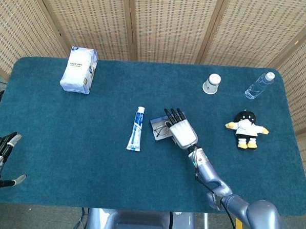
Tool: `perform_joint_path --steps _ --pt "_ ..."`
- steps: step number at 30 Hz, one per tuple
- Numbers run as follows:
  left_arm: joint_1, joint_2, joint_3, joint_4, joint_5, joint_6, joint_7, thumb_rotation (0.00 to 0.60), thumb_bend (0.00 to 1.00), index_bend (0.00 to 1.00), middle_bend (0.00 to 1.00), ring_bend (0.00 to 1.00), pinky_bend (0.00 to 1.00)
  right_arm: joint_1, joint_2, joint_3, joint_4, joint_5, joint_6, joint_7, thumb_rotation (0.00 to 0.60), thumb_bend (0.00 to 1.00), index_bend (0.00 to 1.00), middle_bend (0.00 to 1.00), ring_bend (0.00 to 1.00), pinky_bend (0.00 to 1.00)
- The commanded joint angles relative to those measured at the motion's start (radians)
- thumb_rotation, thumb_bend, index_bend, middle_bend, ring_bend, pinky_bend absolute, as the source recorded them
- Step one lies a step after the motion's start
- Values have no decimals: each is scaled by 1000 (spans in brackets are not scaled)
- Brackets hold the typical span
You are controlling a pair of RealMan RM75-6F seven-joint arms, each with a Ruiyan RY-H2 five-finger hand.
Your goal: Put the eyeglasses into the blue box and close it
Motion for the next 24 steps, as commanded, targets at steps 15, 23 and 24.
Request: perform_joint_path --steps 15,23,24 --pt "1 -4 3 -5 2 0 12 600 97 0 0 0 0 -19 79 -74 -57 -56 26 13 600 672 675 46 0 87" --pt "5 -1 10 -5 21 8 6 600 96 0 0 0 0 -74 258 -145 -248 -137 127 14 600 672 681 60 0 101" --pt "6 0 12 -5 26 10 6 600 96 0 0 0 0 -85 291 -161 -280 -153 143 10 600 672 681 61 0 101"
